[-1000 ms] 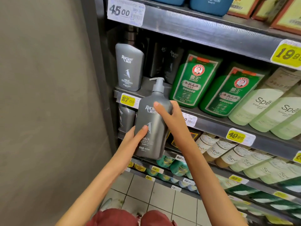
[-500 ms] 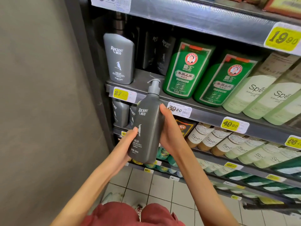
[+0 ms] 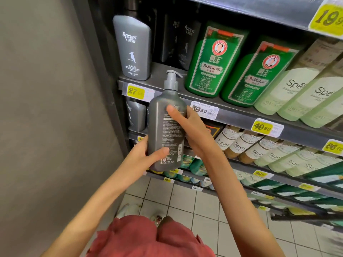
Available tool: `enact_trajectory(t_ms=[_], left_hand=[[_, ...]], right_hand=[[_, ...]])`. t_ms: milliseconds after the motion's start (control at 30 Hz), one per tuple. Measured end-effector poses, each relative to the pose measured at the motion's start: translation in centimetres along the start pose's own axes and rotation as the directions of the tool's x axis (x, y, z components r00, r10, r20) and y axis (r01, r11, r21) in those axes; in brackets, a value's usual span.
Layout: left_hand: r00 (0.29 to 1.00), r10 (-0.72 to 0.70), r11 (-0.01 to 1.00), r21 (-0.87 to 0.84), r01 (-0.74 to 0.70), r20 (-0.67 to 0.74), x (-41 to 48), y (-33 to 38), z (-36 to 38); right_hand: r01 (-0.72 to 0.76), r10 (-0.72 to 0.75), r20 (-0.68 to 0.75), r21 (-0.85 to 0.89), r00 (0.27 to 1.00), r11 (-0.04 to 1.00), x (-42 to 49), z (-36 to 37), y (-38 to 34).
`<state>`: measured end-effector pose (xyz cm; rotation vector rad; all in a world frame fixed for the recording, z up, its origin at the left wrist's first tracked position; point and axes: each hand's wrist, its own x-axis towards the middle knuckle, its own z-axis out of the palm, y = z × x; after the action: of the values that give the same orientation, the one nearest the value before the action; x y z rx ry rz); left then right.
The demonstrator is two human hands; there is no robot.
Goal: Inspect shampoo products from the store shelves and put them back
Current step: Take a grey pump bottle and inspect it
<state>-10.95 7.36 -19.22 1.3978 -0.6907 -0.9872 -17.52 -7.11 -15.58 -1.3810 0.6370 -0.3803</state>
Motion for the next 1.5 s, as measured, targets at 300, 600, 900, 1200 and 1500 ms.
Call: enact_trajectory(t_ms=[300,600,900,1200,1500], left_hand=[[0.963,-0.182,0.878,-0.409,0.25,0.199,-2.1,0.5,0.3],[0.97,-0.019,0.92,0.376,0.113,-0.244,-3.8,-1.1,3.1],[0.971,-0.217,0.975,0.019,0.22,-0.097,-1.9,0.3,1.4],[0.868,-0.252,0.819,-0.384,0.427,0.428,0.8,3.3,-3.0],[0.904,-0.165,0.946,-0.196,0.258,0.393,3.4,4.6,-3.3]], right_hand=[[-0.064,0.026,0.117,0.331,0.993,0.941,-2.5,-0.1,2.0],[0.026,-0.006,-0.1,0.194,0.995,0.981,-3.5,1.5,2.5],[0.083,-0.099,-0.224,-0.082,0.969,0.993,-4.8,2.7,1.9],[-0.056,0.103,-0.234,0.198,0.967,0.979,-3.6,2.9,0.8],[0.051,0.038,-0.358,0.237,0.933,0.97,-3.9,3.3,-0.2]])
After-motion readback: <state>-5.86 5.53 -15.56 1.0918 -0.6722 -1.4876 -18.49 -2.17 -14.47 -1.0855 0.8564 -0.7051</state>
